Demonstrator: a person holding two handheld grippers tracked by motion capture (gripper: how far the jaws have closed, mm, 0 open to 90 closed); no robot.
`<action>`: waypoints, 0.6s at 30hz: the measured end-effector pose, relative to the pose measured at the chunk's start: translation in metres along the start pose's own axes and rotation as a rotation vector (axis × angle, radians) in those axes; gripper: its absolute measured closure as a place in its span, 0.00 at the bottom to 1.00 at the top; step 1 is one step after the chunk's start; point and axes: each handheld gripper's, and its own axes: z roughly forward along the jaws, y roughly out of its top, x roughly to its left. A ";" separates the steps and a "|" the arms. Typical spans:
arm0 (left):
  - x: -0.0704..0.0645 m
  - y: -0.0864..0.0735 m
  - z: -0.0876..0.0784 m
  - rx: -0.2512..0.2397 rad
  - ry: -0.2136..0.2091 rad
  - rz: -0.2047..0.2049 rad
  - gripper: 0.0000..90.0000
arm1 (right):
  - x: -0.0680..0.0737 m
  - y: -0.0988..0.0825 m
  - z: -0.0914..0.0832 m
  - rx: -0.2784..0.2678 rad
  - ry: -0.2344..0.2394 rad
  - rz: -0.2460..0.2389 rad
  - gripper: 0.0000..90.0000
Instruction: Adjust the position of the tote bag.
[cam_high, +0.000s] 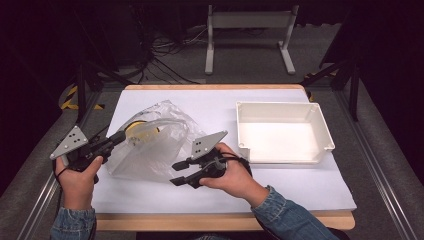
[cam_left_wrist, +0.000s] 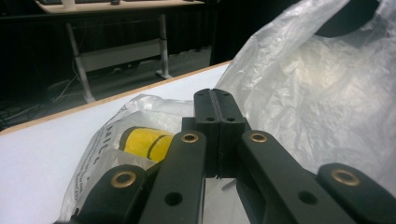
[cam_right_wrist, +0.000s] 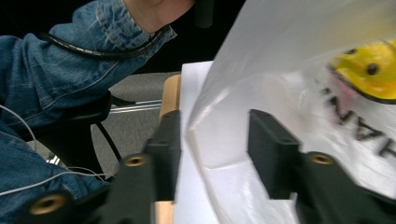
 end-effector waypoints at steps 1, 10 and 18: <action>0.001 0.000 -0.001 0.000 0.004 -0.004 1.00 | -0.002 0.001 -0.011 -0.018 -0.009 0.006 0.55; -0.001 0.001 -0.001 0.001 0.003 0.004 1.00 | -0.029 0.003 -0.035 0.040 -0.263 0.027 0.45; 0.000 0.000 -0.003 -0.002 0.003 -0.002 1.00 | -0.056 -0.023 0.004 0.214 -0.291 0.088 0.45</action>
